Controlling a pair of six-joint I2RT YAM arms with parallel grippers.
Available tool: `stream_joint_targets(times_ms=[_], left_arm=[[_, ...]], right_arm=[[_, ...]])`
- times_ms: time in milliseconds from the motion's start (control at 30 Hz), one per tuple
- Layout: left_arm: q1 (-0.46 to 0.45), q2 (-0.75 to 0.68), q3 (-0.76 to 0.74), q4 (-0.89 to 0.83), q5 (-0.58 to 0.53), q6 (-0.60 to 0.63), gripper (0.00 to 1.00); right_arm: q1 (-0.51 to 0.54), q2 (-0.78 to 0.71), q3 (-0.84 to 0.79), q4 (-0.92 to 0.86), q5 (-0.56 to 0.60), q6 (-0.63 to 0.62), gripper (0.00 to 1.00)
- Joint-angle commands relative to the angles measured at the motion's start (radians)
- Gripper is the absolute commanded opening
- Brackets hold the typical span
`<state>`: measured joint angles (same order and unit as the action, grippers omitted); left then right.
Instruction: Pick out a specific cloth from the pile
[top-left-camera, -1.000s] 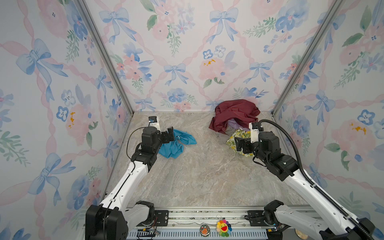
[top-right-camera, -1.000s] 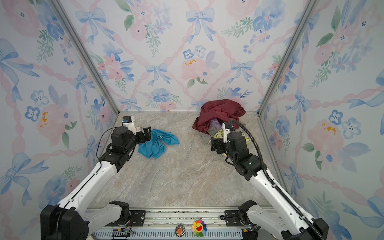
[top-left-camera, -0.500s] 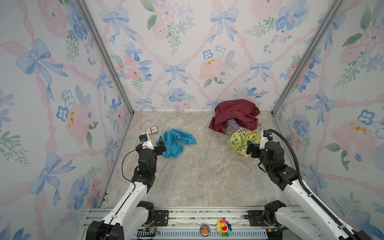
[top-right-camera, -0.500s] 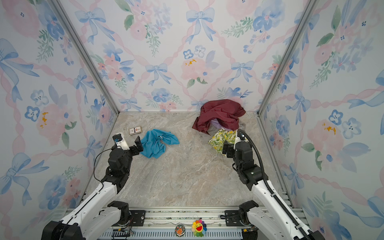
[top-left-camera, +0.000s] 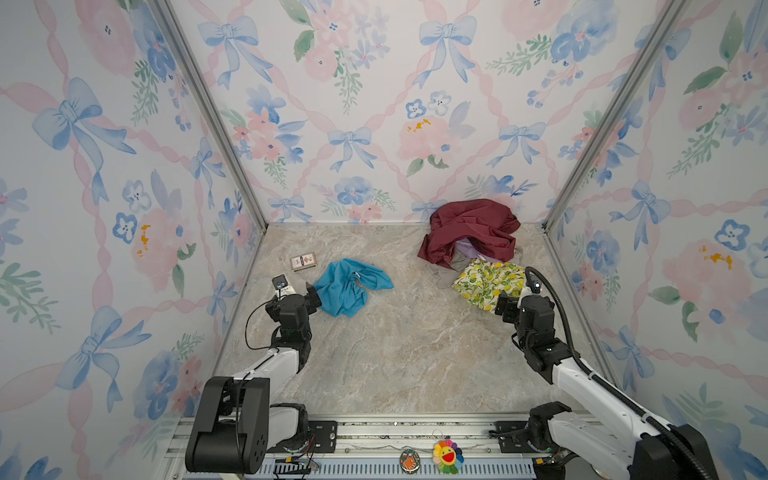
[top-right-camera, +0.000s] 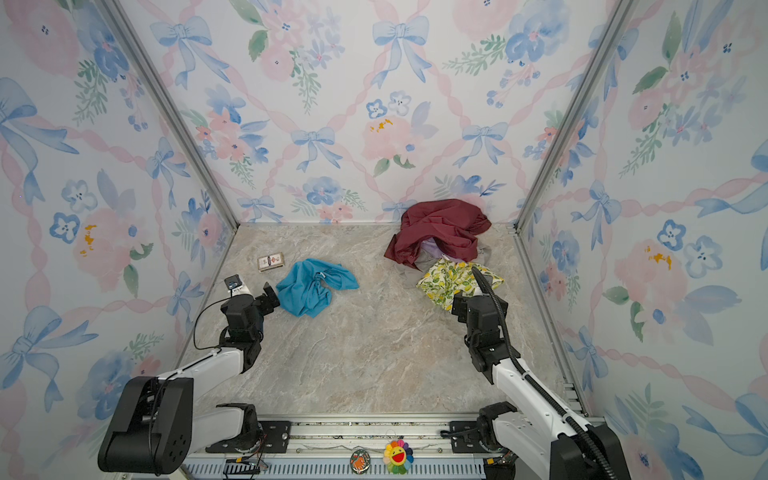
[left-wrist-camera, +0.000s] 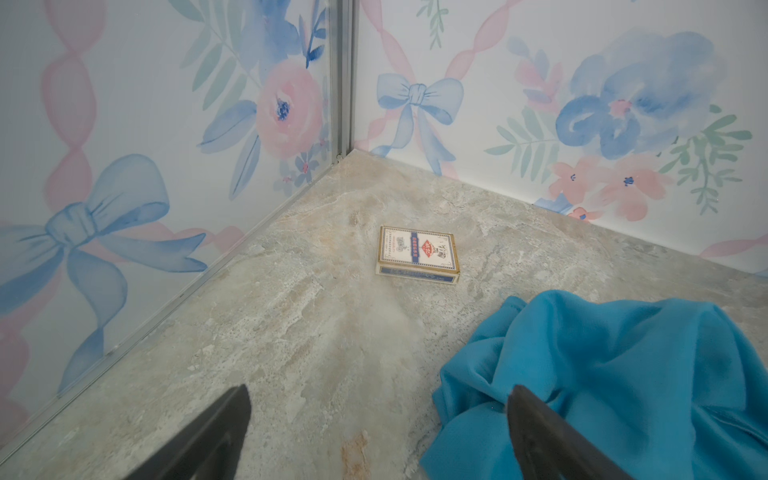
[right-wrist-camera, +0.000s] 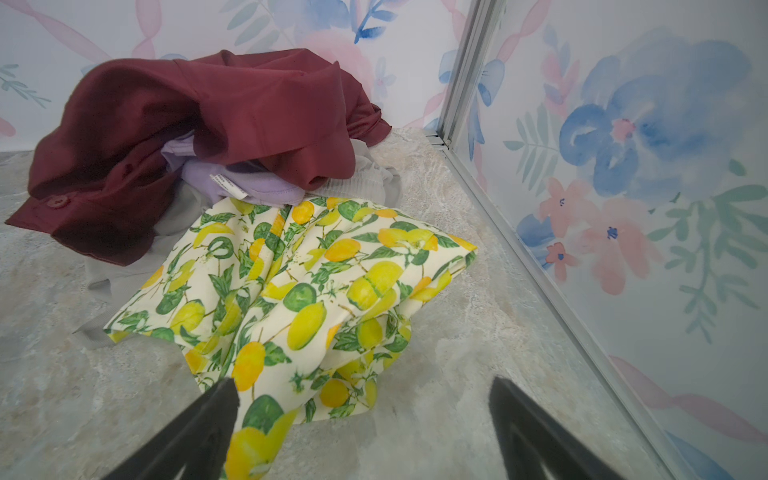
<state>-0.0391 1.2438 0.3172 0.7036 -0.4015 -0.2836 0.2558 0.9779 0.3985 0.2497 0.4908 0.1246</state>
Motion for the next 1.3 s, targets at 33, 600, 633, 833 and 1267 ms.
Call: stream_joint_targets(times_ms=[33,600,633,833,1267], left_arm=[[0.006,0.041,-0.066,0.208,0.066,0.07,0.98],[-0.003,0.257,-0.189,0.688,0.261,0.167,0.98],[-0.013,0.277,-0.186,0.704,0.254,0.177,0.98],[-0.047,0.313,-0.139,0.677,0.197,0.205,0.98],[-0.06,0.313,-0.138,0.671,0.18,0.212,0.98]], right_arm=[[-0.034,0.019,-0.061,0.177,0.005,-0.031,0.97],[-0.095,0.463,-0.122,0.789,-0.132,-0.177,0.97],[-0.098,0.496,-0.123,0.821,-0.142,-0.177,0.97],[-0.138,0.568,-0.039,0.708,-0.217,-0.153,0.97],[-0.193,0.57,-0.005,0.65,-0.333,-0.125,0.97]])
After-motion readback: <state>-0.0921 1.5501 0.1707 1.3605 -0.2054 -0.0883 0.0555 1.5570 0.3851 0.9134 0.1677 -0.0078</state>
